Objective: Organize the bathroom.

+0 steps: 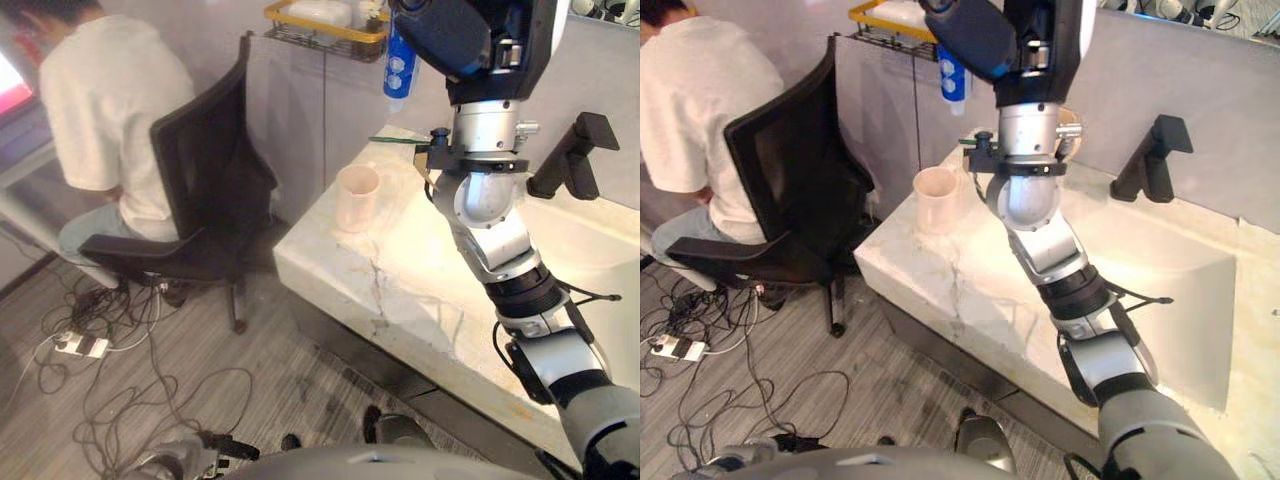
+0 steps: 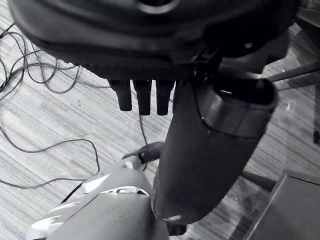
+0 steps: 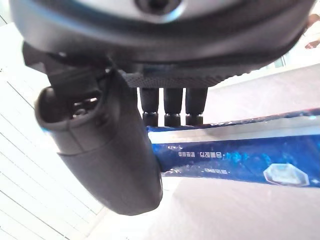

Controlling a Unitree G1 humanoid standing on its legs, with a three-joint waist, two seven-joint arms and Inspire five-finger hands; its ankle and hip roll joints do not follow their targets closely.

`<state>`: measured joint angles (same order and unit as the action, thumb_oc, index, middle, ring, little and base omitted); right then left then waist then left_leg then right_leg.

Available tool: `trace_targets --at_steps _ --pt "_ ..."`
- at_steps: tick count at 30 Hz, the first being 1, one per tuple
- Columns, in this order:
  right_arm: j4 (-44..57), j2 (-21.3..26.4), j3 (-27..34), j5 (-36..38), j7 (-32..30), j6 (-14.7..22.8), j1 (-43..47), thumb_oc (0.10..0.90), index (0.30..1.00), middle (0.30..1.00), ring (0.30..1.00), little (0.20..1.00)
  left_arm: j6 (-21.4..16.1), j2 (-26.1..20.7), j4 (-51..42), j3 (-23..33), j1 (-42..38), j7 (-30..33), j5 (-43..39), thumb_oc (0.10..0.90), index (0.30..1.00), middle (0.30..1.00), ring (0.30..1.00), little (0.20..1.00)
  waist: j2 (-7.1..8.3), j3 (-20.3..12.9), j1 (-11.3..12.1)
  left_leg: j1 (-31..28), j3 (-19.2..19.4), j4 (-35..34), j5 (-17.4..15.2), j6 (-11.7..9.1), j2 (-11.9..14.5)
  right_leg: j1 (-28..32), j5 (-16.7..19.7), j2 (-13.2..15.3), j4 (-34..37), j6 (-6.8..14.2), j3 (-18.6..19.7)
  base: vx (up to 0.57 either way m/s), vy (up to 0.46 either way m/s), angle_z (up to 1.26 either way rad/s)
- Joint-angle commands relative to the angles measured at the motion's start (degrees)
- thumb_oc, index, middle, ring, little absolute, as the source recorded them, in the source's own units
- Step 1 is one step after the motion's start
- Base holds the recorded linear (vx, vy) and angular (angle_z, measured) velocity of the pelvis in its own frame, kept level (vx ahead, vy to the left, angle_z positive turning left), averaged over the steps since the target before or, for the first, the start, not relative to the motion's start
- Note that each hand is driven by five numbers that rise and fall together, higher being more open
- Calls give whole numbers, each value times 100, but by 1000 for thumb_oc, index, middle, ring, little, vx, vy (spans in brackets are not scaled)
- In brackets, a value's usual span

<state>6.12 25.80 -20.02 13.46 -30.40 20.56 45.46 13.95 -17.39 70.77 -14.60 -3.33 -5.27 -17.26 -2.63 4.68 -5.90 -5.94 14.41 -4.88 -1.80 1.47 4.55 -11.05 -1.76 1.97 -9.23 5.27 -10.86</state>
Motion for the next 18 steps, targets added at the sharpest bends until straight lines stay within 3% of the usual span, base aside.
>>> trace_targets --at_steps 1,2,5,7,9,13,18 --pt "-47 53 524 44 134 349 878 400 300 300 300 300 -82 -224 243 43 -3 -50 292 800 900 900 900 900 179 -255 -106 -215 93 321 -37 -298 -220 463 144 -235 110 42 205 68 23 40" --pt "-64 113 518 257 265 389 823 400 300 300 300 300 -70 -182 242 15 -31 -103 266 800 900 900 900 900 247 -272 -106 -1 74 817 -110 -370 -233 687 154 -234 299 -32 428 53 22 49" --pt "-46 140 502 418 348 465 726 400 300 300 300 300 -162 -104 276 -27 -65 -16 283 800 900 900 900 900 318 -281 -6 272 -167 1112 -147 -379 -266 882 130 -217 402 -84 594 38 87 -17" --pt "37 39 381 444 304 419 695 400 300 300 300 300 -147 -43 243 -52 -96 -32 141 800 900 900 900 900 346 -301 40 296 -284 884 2 -430 -110 1042 89 -225 562 -85 674 13 166 -61" --pt "92 -161 340 300 314 358 651 400 300 300 300 300 -163 79 231 -128 -152 83 162 800 900 900 900 900 346 -295 75 270 -381 799 -52 -358 -159 1062 86 -175 568 -63 734 14 177 -47" --pt "-18 -352 250 104 267 223 580 400 300 300 300 300 -203 119 243 -287 -123 87 142 800 900 900 900 900 244 -329 29 -59 -138 159 67 -316 -133 976 185 -34 577 119 617 7 142 -30" --pt "118 -483 173 62 439 -88 461 400 300 300 300 300 -158 59 252 -345 -122 80 272 800 900 900 900 900 187 -319 -104 -172 62 -1 -26 -208 -215 753 308 80 513 277 684 -10 135 21"
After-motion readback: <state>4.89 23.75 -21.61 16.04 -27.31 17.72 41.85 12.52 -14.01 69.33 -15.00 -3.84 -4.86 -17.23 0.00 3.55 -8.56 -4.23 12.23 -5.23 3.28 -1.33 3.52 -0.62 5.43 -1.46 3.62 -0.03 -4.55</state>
